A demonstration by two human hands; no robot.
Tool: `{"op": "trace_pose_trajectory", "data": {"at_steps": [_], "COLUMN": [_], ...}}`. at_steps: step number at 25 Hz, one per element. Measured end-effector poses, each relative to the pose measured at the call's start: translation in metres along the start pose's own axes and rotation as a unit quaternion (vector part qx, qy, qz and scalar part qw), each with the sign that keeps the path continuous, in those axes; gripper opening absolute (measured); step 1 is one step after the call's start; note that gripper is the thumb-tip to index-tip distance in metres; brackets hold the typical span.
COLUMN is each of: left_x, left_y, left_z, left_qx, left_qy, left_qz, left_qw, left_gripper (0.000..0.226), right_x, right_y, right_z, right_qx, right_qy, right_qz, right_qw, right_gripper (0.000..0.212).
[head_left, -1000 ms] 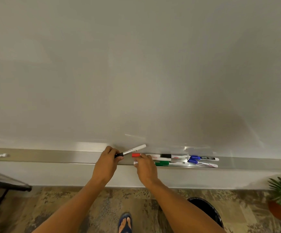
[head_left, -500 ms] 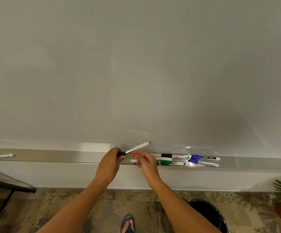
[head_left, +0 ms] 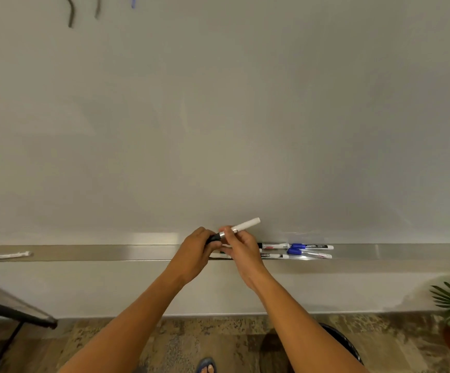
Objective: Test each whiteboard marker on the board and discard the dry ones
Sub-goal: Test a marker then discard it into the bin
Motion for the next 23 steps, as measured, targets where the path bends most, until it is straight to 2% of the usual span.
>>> {"op": "trace_pose_trajectory", "data": {"at_steps": [3,7,12,16,19,21,23], "left_x": [0.023,0.049,0.068,0.079,0.086,0.078,0.058], "left_y": [0.015,0.035,0.065,0.083,0.101,0.118,0.136], "left_z": [0.005,0.018,0.026,0.027,0.025,0.027,0.035], "left_qx": [-0.001,-0.001,0.025,0.022,0.014,-0.002,-0.023], "left_qy": [-0.007,-0.050,-0.081,-0.130,-0.149,-0.131,-0.099], "left_qz": [-0.008,-0.010,-0.030,-0.039,-0.033,0.004,0.058], "left_qw": [1.000,0.999,0.996,0.990,0.988,0.991,0.993], "left_gripper": [0.028,0.031,0.033,0.033,0.033,0.032,0.039], "right_x": [-0.026,-0.046,-0.064,-0.083,-0.093,-0.103,-0.119], "right_y": [-0.008,-0.026,-0.047,-0.060,-0.076,-0.081,-0.071], "right_z": [0.019,0.039,0.056,0.064,0.064,0.059,0.049], "right_qx": [-0.011,-0.016,0.001,-0.037,-0.048,-0.028,0.012], "right_qy": [0.038,0.063,0.071,0.061,0.064,0.063,0.062], "right_qz": [0.049,-0.003,0.033,-0.059,-0.067,-0.104,-0.197], "right_qw": [0.998,0.998,0.997,0.996,0.995,0.992,0.978], "right_gripper": [0.025,0.023,0.030,0.027,0.028,0.030,0.033]}}
Point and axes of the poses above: each hand's wrist, its own z-axis away from the middle knuckle, its own y-axis out of the back of the hand, x = y × z, the point moved 7 cm from there along -z, towards the middle knuckle, and after that the axes turned 2 degrees about -x, right-handed, at the moved point
